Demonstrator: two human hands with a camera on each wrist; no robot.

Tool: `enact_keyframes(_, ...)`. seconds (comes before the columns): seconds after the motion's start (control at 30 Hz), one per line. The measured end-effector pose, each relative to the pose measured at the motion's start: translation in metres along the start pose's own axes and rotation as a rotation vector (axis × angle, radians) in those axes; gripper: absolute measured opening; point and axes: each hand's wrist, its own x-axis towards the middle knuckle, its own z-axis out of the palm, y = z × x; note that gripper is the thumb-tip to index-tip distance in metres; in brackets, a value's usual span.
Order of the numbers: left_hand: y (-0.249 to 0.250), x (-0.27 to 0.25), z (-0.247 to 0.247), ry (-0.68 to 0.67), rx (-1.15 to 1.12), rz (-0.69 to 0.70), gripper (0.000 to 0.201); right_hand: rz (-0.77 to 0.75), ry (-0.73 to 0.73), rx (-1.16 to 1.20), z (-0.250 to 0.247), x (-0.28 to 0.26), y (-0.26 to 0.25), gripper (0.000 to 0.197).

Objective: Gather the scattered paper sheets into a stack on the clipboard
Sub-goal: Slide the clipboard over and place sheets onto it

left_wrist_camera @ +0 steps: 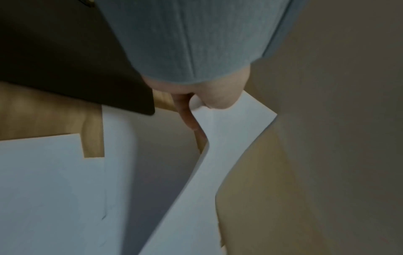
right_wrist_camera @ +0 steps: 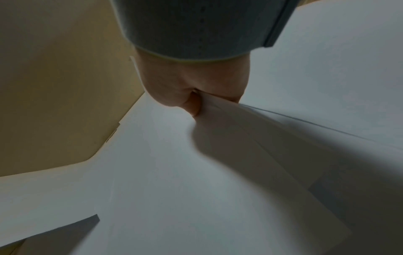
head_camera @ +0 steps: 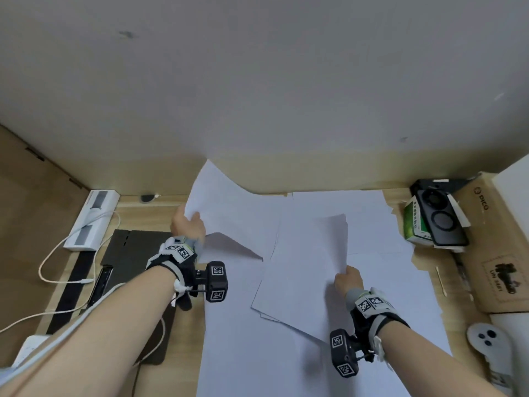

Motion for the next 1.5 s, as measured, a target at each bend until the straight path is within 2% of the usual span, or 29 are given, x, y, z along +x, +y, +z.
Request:
enact_keyframes(0.07,-0.002,0.005,-0.009,0.071,-0.128,-0.088,0.025,0.016,0.006,-0.01,-0.002,-0.001,-0.003,0.034)
enact_keyframes(0.27,-0.021,-0.018,-0.016,0.094,-0.395,-0.346,0.022,0.002,-0.001,-0.024,0.002,-0.014,-0.001,0.033)
enact_keyframes(0.37,-0.029,-0.056,-0.013,0.053,-0.391,-0.396,0.019,0.007,-0.011,-0.028,0.006,-0.024,0.008,0.028)
enact_keyframes(0.43,-0.035,-0.074,-0.012,0.032,-0.352,-0.435,0.025,0.011,-0.015,-0.009,0.008,-0.028,0.015,0.027)
enact_keyframes(0.5,-0.043,-0.084,-0.01,-0.035,-0.286,-0.511,0.044,0.018,-0.032,0.033,0.009,-0.031,0.023,0.024)
enact_keyframes(0.57,-0.054,-0.092,-0.004,-0.187,-0.183,-0.592,0.065,0.038,-0.061,0.103,0.01,-0.034,0.034,0.016)
enact_keyframes(0.63,-0.059,-0.109,0.006,-0.323,-0.286,-0.697,0.055,0.072,-0.082,0.18,0.009,-0.039,0.042,0.008)
enact_keyframes(0.67,-0.063,-0.118,0.01,-0.392,-0.35,-0.746,0.046,0.079,-0.092,0.206,0.007,-0.041,0.044,0.011)
enact_keyframes(0.7,-0.065,-0.127,0.014,-0.467,-0.41,-0.779,0.045,0.078,-0.099,0.227,0.006,-0.041,0.045,0.016)
enact_keyframes(0.73,-0.066,-0.137,0.018,-0.524,-0.451,-0.797,0.051,0.079,-0.105,0.238,0.005,-0.041,0.045,0.017)
enact_keyframes(0.77,-0.068,-0.144,0.024,-0.557,-0.462,-0.796,0.055,0.082,-0.112,0.248,0.002,-0.041,0.045,0.017)
enact_keyframes(0.87,-0.058,-0.167,0.04,-0.588,-0.479,-0.798,0.027,0.09,-0.108,0.26,-0.008,-0.038,0.044,0.023)
enact_keyframes(1.0,-0.045,-0.19,0.058,-0.646,-0.665,-0.797,0.032,0.079,-0.075,0.242,-0.021,-0.025,0.042,0.036)
enact_keyframes(1.07,-0.034,-0.194,0.068,-0.643,-0.789,-0.791,0.03,0.087,-0.067,0.229,-0.033,-0.017,0.04,0.03)
enact_keyframes(1.17,-0.009,-0.192,0.072,-0.71,-0.907,-0.756,0.02,0.098,-0.069,0.204,-0.045,-0.006,0.033,0.025)
enact_keyframes(1.23,0.006,-0.186,0.075,-0.74,-0.914,-0.729,0.019,0.102,-0.068,0.189,-0.053,0.005,0.025,0.024)
enact_keyframes(1.33,0.021,-0.18,0.073,-0.75,-0.874,-0.701,0.017,0.099,-0.105,0.15,-0.058,0.017,0.012,0.008)
enact_keyframes(1.5,-0.004,-0.184,0.077,-0.764,-0.639,-0.762,0.02,0.082,-0.169,0.087,-0.052,0.021,-0.001,0.008)
